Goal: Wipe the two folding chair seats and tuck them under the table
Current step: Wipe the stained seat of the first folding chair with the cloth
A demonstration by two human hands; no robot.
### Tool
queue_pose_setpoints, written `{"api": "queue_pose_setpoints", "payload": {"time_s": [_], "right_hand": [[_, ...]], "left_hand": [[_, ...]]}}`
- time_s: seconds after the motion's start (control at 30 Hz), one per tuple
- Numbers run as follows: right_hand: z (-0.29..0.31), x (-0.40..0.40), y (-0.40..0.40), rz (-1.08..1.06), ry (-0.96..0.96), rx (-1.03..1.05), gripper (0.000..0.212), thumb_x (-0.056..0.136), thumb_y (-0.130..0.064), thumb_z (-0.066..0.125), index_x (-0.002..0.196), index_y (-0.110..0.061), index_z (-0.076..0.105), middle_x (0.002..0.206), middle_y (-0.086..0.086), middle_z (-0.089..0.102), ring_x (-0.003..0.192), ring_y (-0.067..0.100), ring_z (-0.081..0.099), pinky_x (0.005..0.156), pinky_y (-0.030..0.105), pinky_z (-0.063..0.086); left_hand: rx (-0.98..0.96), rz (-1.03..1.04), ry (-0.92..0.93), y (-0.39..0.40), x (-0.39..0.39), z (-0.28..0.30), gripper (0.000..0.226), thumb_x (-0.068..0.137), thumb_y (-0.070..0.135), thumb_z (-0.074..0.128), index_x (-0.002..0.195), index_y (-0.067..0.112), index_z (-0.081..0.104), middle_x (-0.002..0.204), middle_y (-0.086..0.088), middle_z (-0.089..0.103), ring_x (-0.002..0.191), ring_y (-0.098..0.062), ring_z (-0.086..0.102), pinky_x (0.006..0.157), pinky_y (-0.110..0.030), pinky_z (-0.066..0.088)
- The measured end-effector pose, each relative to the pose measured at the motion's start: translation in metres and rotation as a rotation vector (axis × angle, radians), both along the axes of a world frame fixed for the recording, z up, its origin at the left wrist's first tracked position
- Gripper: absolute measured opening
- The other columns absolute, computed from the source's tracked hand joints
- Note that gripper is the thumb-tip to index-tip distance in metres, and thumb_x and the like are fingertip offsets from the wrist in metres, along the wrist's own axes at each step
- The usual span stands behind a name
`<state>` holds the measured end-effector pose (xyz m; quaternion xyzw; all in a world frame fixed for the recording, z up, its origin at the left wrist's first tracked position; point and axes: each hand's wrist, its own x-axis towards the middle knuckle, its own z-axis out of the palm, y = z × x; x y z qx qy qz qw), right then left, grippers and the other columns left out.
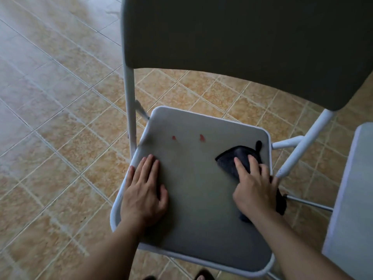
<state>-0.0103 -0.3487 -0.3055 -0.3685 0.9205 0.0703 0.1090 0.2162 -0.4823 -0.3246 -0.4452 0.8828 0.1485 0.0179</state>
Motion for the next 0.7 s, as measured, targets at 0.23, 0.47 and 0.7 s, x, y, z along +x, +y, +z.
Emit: {"api": "queue_pose_setpoints", "payload": {"time_s": [0.23,0.47,0.7], "right_hand": [[-0.002,0.082,-0.08,0.243,-0.193,-0.211,0.066,0.07,-0.026,0.037,0.131,-0.025,0.063,0.143,0.01,0.054,0.113,0.039,0.054,0.083,0.05,0.044],[-0.014,0.058,-0.15,0.475,-0.185,-0.159,0.069,0.083,-0.021,0.049,0.149,-0.035,0.038,0.161,0.006,0.025,0.137,0.032,0.03,0.105,0.05,0.026],[-0.009,-0.066,-0.096,-0.13,-0.026,-0.045,0.077,0.083,-0.021,0.053,0.154,-0.034,0.026,0.154,0.008,0.026,0.137,0.036,0.026,0.109,0.055,0.025]], "left_hand": [[0.024,0.007,0.011,-0.004,0.002,-0.006,0.075,0.076,0.039,0.049,0.145,0.01,0.042,0.157,-0.008,0.034,0.146,-0.024,0.03,0.12,-0.047,0.018],[0.014,0.021,0.045,-0.011,-0.001,-0.008,0.076,0.074,0.04,0.052,0.144,0.013,0.042,0.157,-0.005,0.035,0.146,-0.023,0.03,0.12,-0.046,0.018],[0.019,0.026,0.022,-0.009,0.0,-0.005,0.077,0.075,0.041,0.05,0.146,0.012,0.04,0.158,-0.006,0.033,0.147,-0.023,0.029,0.121,-0.045,0.016]]}}
